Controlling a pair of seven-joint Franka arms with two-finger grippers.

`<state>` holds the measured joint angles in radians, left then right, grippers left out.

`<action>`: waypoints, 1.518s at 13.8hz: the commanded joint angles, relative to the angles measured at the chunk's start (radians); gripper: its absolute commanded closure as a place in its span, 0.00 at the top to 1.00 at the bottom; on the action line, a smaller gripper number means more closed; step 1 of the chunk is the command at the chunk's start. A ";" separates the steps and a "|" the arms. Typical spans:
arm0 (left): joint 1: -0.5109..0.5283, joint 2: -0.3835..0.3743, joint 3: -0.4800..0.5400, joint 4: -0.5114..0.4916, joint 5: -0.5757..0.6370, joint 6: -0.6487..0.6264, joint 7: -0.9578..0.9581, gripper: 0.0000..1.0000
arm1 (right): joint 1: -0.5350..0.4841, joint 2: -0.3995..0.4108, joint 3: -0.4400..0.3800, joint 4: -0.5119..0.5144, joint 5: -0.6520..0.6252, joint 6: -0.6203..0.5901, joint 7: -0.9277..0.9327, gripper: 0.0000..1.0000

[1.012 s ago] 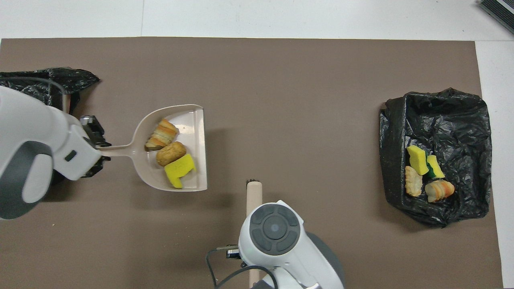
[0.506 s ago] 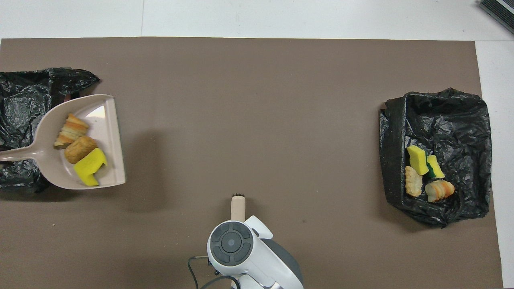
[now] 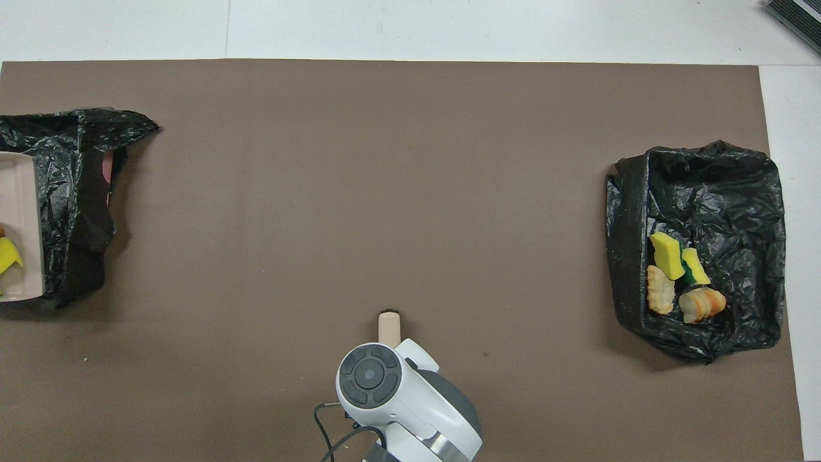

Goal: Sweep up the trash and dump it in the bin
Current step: 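Tip the dustpan over the black bag nearest the left gripper, then return the dustpan with the left gripper while the right gripper drops the brush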

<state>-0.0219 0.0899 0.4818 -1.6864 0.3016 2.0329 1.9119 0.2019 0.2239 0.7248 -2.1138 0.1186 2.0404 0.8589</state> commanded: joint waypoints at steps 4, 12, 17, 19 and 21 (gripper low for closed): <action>-0.012 0.034 -0.057 0.016 0.364 0.029 -0.183 0.00 | -0.038 0.006 -0.030 0.080 -0.043 -0.029 -0.100 1.00; -0.003 0.031 -0.253 0.102 0.745 -0.213 -0.401 0.00 | -0.042 -0.069 -0.436 0.221 -0.089 -0.022 -0.421 1.00; -0.001 0.010 -0.357 0.111 0.428 -0.377 -0.548 0.00 | -0.093 -0.113 -0.608 0.284 -0.149 -0.081 -0.699 1.00; -0.003 0.004 -0.415 0.079 0.291 -0.411 -0.736 0.00 | -0.093 -0.153 -0.665 0.288 -0.166 -0.098 -0.732 1.00; -0.001 0.004 -0.501 0.041 0.179 -0.416 -0.952 0.00 | -0.093 -0.213 -0.747 0.288 -0.168 -0.117 -0.756 1.00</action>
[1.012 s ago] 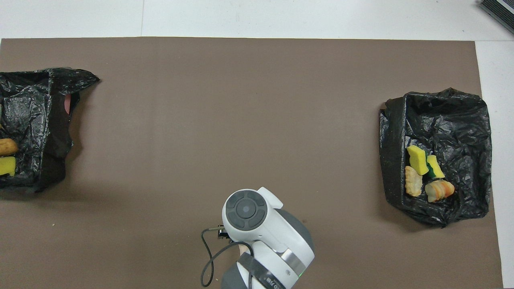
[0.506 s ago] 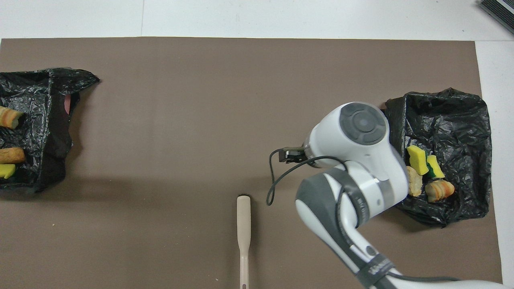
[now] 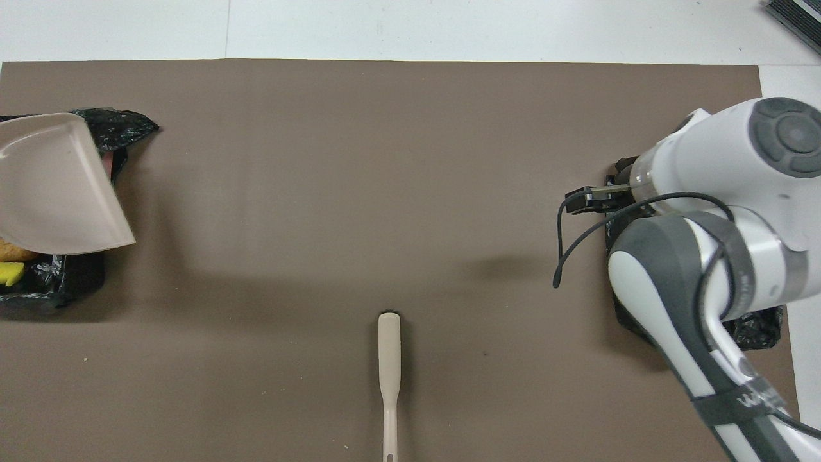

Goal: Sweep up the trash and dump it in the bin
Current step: 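Return the dustpan with the left gripper while the right gripper drops the brush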

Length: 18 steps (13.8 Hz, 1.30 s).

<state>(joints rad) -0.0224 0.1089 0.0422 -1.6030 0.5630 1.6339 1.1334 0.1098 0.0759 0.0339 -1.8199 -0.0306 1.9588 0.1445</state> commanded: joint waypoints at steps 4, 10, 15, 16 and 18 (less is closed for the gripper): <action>-0.005 -0.006 -0.184 -0.090 -0.302 0.013 -0.574 0.00 | -0.001 -0.108 -0.170 0.089 -0.015 -0.200 -0.227 1.00; -0.017 0.126 -0.431 -0.101 -0.417 0.237 -1.269 0.00 | -0.002 -0.140 -0.184 0.249 0.003 -0.479 -0.230 1.00; -0.051 0.262 -0.554 -0.084 -0.402 0.418 -1.713 0.00 | -0.004 -0.146 -0.176 0.252 0.008 -0.479 -0.230 1.00; -0.057 0.264 -0.562 -0.084 -0.402 0.423 -1.719 0.00 | -0.004 -0.152 -0.181 0.246 0.008 -0.476 -0.230 1.00; -0.083 0.287 -0.562 -0.084 -0.400 0.458 -1.748 0.00 | -0.007 -0.156 -0.184 0.245 0.008 -0.472 -0.229 1.00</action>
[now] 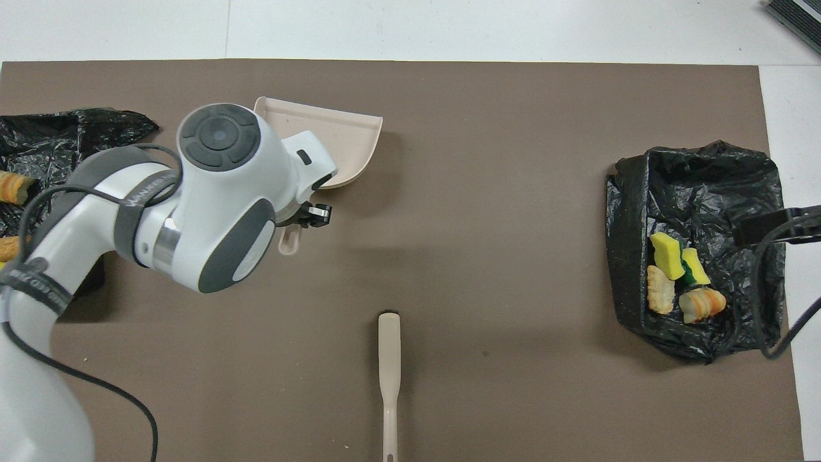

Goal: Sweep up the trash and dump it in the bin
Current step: 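Return the dustpan with the left gripper while the right gripper drops the brush, then set the dustpan down at the table center and open the left gripper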

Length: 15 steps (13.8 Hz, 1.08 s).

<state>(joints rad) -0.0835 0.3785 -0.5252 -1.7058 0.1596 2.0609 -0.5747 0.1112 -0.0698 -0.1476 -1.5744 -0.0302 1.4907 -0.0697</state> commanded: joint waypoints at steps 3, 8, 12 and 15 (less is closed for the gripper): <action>-0.033 0.031 -0.010 0.014 -0.006 0.105 -0.045 0.00 | -0.034 -0.012 0.008 -0.003 0.007 -0.004 -0.015 1.00; -0.056 0.042 -0.009 -0.004 -0.012 0.104 -0.050 0.00 | -0.031 -0.012 0.003 -0.004 0.007 -0.004 -0.013 1.00; -0.062 0.042 -0.009 -0.041 -0.012 0.091 -0.068 0.22 | -0.030 -0.012 0.002 -0.004 0.007 -0.004 -0.016 1.00; -0.058 0.030 -0.002 -0.037 -0.005 0.071 -0.065 0.99 | -0.030 -0.012 0.002 -0.004 0.007 -0.004 -0.016 1.00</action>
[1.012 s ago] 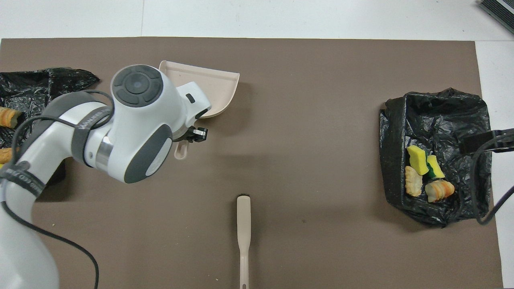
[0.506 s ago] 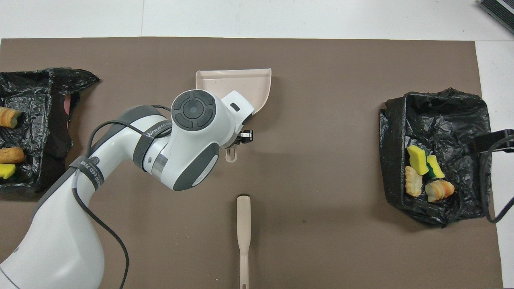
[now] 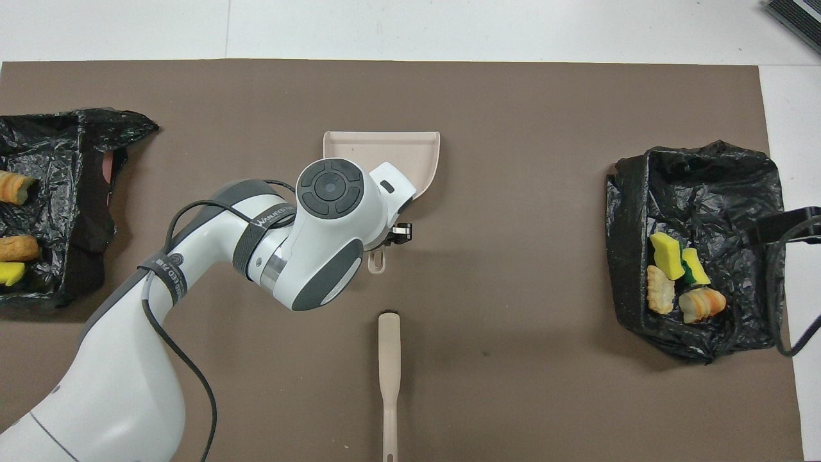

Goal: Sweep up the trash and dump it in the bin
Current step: 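Set the dustpan down at the table center and open the left gripper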

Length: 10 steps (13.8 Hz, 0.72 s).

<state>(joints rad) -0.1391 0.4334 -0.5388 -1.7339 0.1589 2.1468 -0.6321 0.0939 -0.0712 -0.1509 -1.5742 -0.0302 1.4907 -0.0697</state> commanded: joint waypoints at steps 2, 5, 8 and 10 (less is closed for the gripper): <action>-0.007 -0.076 0.040 -0.009 -0.004 -0.072 0.005 1.00 | -0.013 -0.010 0.005 -0.003 0.007 -0.004 -0.016 1.00; -0.007 -0.189 0.113 -0.009 -0.004 -0.182 0.037 1.00 | -0.013 -0.010 0.005 -0.004 0.007 -0.004 -0.016 1.00; -0.010 -0.329 0.233 -0.009 -0.018 -0.283 0.190 1.00 | -0.013 -0.010 0.005 -0.004 0.007 -0.004 -0.016 1.00; -0.019 -0.415 0.323 -0.006 -0.065 -0.358 0.318 1.00 | -0.013 -0.010 0.005 -0.004 0.007 -0.004 -0.016 1.00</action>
<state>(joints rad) -0.1388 0.1219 -0.2995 -1.7129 0.1440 1.8547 -0.4218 0.0939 -0.0712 -0.1509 -1.5742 -0.0302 1.4907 -0.0697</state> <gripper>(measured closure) 0.000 0.000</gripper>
